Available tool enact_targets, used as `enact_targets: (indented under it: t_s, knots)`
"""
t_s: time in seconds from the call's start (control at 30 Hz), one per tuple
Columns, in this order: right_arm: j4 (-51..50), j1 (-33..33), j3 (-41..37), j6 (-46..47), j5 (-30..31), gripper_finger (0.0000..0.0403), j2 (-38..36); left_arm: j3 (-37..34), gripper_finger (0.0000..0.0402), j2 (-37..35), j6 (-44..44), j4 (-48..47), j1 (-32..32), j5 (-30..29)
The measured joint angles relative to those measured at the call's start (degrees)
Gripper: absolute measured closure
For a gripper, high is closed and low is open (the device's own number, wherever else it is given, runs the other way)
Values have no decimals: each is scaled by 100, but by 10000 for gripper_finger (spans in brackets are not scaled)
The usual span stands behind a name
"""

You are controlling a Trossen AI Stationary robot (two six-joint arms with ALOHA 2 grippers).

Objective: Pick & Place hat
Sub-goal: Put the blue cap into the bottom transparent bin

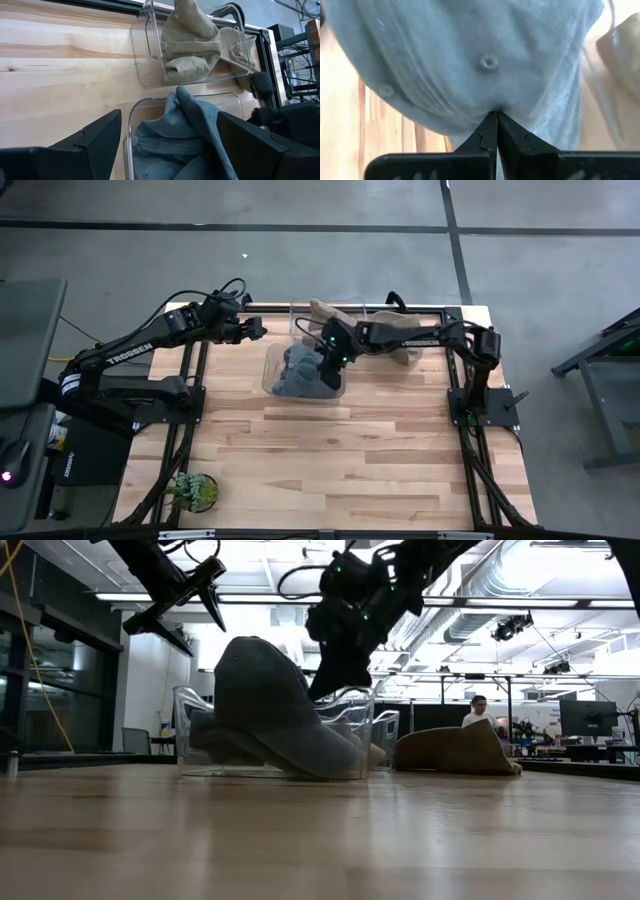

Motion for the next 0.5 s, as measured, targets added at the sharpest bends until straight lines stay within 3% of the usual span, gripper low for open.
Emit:
enact_targets:
  t_s: [0.3, 0.5]
  knots:
    - [-1083, 2, 659, -144, 208, 403, -36, 0, 99, 0, -4, -9, 0, 35]
    - [-1120, 133, 1181, -128, 22, 403, -52, 0, 99, 0, 1, -12, 0, 37]
